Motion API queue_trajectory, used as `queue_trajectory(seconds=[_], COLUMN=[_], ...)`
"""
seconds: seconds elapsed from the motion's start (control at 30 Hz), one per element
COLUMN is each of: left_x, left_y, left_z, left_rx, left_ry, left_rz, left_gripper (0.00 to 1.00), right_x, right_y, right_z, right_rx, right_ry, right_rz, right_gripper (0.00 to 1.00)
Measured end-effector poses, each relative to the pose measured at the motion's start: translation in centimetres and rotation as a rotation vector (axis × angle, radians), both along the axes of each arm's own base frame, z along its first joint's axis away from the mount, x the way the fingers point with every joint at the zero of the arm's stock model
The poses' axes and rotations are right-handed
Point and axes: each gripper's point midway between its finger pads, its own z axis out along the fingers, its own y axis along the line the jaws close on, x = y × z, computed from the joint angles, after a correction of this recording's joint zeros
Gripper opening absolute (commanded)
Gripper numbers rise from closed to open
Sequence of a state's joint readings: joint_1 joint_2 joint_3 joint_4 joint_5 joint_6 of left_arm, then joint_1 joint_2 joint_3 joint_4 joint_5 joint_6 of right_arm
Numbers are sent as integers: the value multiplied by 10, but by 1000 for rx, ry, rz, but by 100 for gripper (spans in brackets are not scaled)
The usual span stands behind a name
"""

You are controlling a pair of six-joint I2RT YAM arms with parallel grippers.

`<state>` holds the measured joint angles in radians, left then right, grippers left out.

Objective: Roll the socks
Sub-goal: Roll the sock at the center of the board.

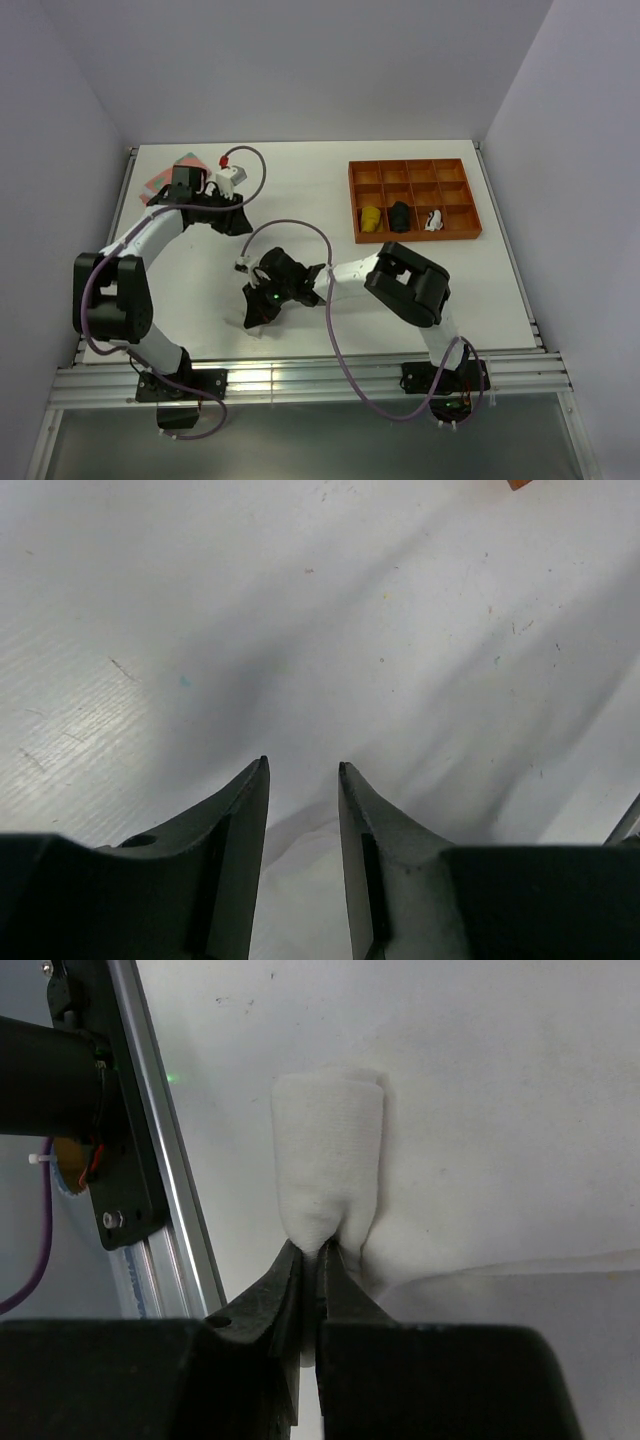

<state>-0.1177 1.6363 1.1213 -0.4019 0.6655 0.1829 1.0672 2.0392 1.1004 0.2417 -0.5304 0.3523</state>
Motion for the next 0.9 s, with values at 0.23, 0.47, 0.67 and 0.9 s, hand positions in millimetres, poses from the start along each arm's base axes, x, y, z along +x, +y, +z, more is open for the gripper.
queue_trajectory(seconds=[0.23, 0.47, 0.67, 0.9], left_x=[-22, -74, -104, -143], left_y=[19, 35, 47, 46], left_z=[38, 16, 0, -16], left_rx=[55, 193, 293, 319], left_ry=[-202, -326, -424, -518], left_rz=[-78, -241, -369, -485], left_gripper=[40, 42, 49, 53], right_x=[3, 6, 8, 16], right_y=[-2, -3, -4, -13], right_z=[-3, -1, -1, -1], right_rx=[-28, -66, -93, -119], right_ry=[47, 129, 209, 298], right_rz=[2, 23, 48, 52], right_gripper=[0, 0, 0, 0])
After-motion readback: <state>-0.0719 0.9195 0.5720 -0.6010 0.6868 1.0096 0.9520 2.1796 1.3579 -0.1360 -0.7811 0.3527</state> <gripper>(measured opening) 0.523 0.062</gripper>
